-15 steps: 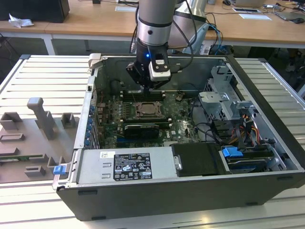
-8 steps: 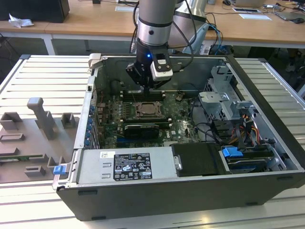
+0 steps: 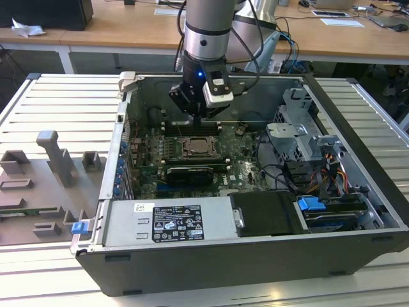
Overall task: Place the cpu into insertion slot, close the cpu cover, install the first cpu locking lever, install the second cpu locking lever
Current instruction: 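Install the first cpu locking lever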
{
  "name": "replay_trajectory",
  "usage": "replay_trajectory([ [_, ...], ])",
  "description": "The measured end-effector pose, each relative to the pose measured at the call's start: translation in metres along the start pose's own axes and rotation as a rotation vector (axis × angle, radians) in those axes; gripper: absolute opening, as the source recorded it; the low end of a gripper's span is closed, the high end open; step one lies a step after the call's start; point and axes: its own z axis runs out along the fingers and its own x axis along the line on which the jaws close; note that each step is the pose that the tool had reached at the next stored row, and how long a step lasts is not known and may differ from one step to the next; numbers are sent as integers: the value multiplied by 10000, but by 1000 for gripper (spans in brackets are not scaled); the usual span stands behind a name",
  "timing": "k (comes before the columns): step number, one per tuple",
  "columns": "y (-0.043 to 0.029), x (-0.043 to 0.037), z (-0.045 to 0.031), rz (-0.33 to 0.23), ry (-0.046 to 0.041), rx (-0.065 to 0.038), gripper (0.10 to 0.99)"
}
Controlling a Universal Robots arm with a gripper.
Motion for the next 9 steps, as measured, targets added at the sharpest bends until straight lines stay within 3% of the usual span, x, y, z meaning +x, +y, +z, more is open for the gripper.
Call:
replay_trajectory([
  [6, 0, 0, -2, -578, -176, -28, 106],
  [9, 0, 0, -1, -803, -322, -58, 106],
])
